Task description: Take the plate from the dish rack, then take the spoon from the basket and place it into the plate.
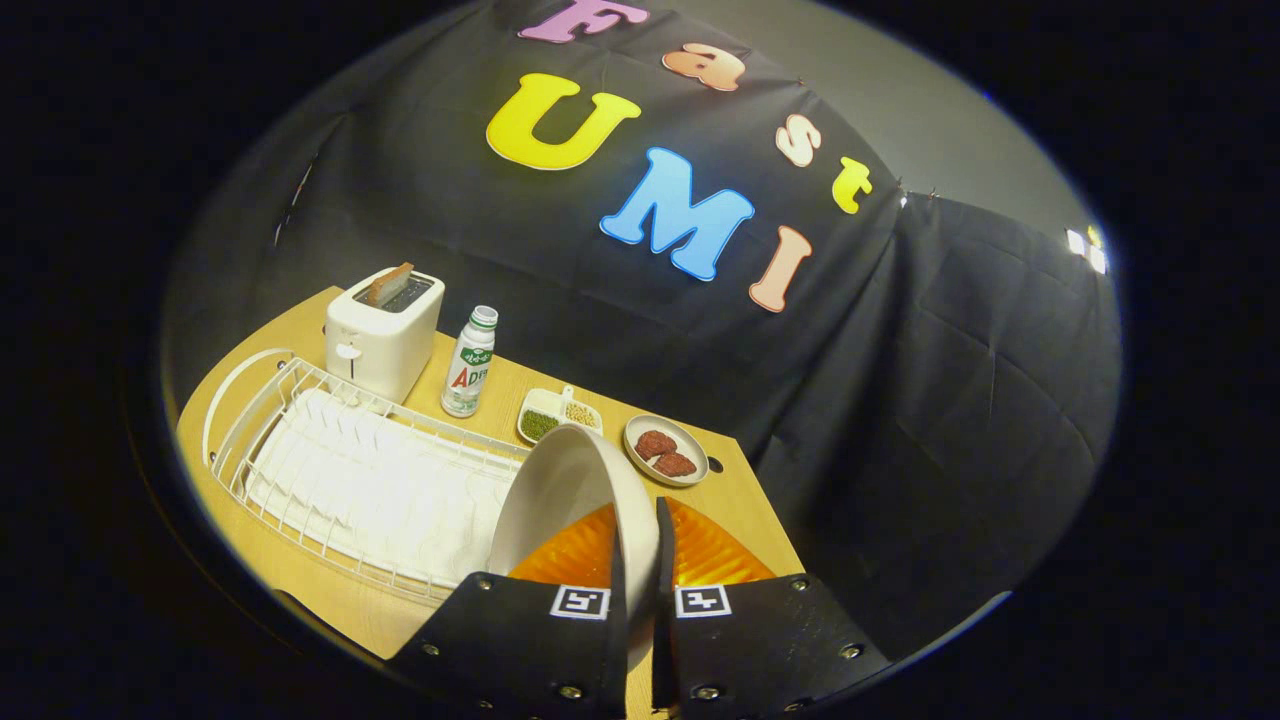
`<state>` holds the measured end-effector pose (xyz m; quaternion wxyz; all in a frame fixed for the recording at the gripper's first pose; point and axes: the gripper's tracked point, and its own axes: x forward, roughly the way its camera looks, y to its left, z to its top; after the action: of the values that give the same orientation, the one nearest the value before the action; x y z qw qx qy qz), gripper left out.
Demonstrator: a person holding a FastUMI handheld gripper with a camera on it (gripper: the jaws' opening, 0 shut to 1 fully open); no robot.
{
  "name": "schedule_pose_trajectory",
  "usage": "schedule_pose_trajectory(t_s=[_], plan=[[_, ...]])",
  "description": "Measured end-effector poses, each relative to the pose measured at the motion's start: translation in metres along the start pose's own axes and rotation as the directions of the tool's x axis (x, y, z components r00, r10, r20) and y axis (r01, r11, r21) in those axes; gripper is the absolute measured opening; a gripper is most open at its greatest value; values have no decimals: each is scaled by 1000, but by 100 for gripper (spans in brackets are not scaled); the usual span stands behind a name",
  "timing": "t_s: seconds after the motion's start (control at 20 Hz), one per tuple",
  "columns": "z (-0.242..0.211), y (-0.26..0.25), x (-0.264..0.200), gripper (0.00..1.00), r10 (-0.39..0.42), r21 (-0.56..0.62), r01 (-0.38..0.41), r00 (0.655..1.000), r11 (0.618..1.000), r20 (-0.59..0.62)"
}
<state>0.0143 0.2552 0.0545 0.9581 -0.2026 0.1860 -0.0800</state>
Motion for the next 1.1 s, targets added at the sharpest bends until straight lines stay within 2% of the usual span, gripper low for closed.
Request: schedule_pose_trajectory(t_s=[0.3,0.5,0.85,0.95,1.1], plan=[[-49,-18,-27,10,61,17,-61,997,998,-39],[-96,-12,-33,10,156,51,-152,983,987,-92],[-177,14,-25,10,337,218,-292,918,931,-207],[-181,19,-20,10,387,298,-324,903,898,-184],[-195,23,-12,10,435,403,-333,879,853,-196]])
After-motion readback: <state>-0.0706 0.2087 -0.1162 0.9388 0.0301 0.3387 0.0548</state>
